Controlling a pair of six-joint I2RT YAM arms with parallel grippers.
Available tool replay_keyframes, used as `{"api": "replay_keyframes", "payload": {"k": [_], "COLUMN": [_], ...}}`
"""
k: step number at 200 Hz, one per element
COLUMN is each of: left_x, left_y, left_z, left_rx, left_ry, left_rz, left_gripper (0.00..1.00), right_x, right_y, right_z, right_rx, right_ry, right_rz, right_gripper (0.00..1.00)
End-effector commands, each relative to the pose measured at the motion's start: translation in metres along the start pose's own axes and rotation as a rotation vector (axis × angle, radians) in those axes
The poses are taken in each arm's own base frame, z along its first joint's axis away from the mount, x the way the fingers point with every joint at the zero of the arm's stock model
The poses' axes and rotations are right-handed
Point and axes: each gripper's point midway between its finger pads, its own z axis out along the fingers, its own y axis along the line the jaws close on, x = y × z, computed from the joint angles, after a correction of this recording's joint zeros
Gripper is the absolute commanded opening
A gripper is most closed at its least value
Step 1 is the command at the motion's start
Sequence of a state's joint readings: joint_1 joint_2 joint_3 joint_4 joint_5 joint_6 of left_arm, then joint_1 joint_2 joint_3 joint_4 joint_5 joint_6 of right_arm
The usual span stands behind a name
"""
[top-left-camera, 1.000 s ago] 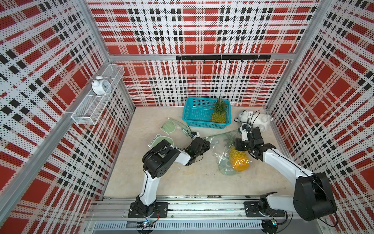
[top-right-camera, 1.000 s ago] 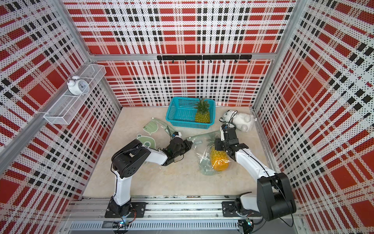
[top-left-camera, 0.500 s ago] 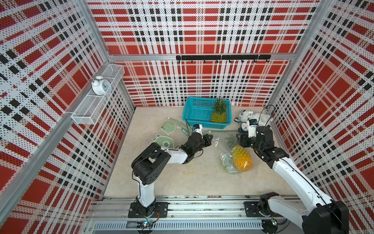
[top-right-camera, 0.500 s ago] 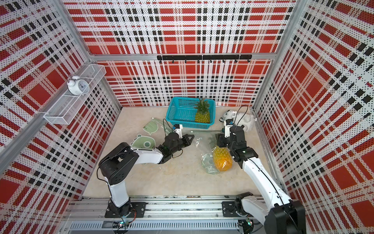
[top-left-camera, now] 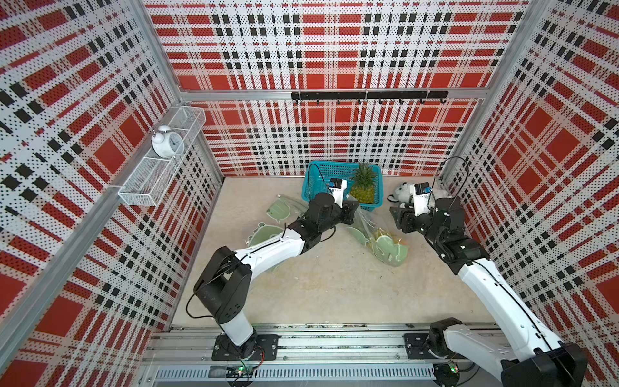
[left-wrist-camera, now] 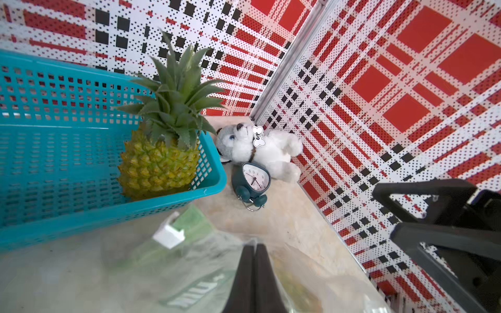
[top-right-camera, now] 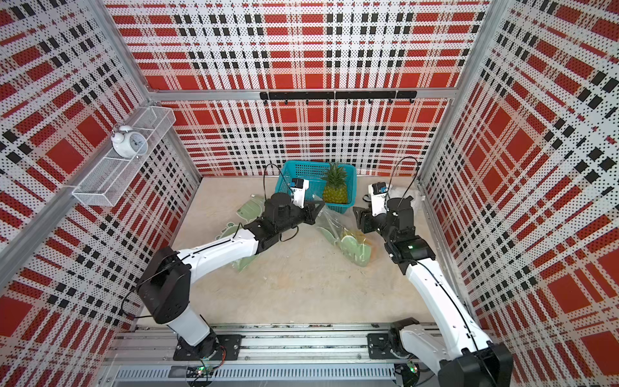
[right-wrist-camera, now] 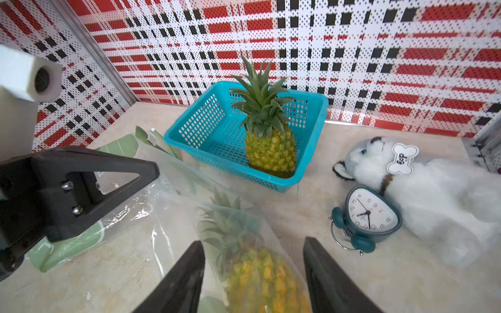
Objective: Open the zip-top bag and take out the pineapple
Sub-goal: Adjust the zipper food storage bag at the center of the board.
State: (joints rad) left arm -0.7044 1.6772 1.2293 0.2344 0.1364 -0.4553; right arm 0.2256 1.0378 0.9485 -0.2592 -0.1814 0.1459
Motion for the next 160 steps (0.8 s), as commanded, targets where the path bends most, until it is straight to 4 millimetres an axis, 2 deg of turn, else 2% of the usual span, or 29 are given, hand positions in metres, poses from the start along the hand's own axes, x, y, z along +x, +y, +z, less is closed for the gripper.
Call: {"api": "replay_keyframes", "payload": {"k": [1,44,84,102,117,127,160], "left_x": [-0.028,-0.042,-0.048,-0.05,-0.054,-0.056,-0.062], "left_y": [-0.012,-0.039,-0.058,-0.068,-0.074,-0.078,-0.083], "left_z": [-0.012,-0.014,-0.016,-0.019,-0.022,-0.023,-0.026], "left_rx": [0.017,0.068,0.091,0.108,0.123,0.128,0.133], "left_ry": [-0.002,0.014,0.026,0.022,0.014,0.006,-0.012], "left_rz": [0.119,0.166,0.205,0.216,0.226,0.236,0.267], "left_gripper": [0.0,0.0,0.0,0.0,0.0,0.0,0.0], "right_x": [-0.013,-0.005,0.012,0.03,0.046,0.062,0.09], "right_y": [0.001,-0.002,-0.034,-0.042,-0.031,-0.016,0.016], "right_z": [-0.003,-0.003,0.007,0.021,0.031,0.036,0.029], "right_rx": [-0.012,0.004,0.166,0.188,0.11,0.015,-0.162], "right_ry": [-0.03,-0.01,0.043,0.14,0.229,0.283,0.31], "right_rz": [-0.034,-0.042,-0.039,-0.041,-0.027,-0.008,0.048], "right_gripper": [0.62,0.62,0.63,0.62,0.59,0.56,0.54]}}
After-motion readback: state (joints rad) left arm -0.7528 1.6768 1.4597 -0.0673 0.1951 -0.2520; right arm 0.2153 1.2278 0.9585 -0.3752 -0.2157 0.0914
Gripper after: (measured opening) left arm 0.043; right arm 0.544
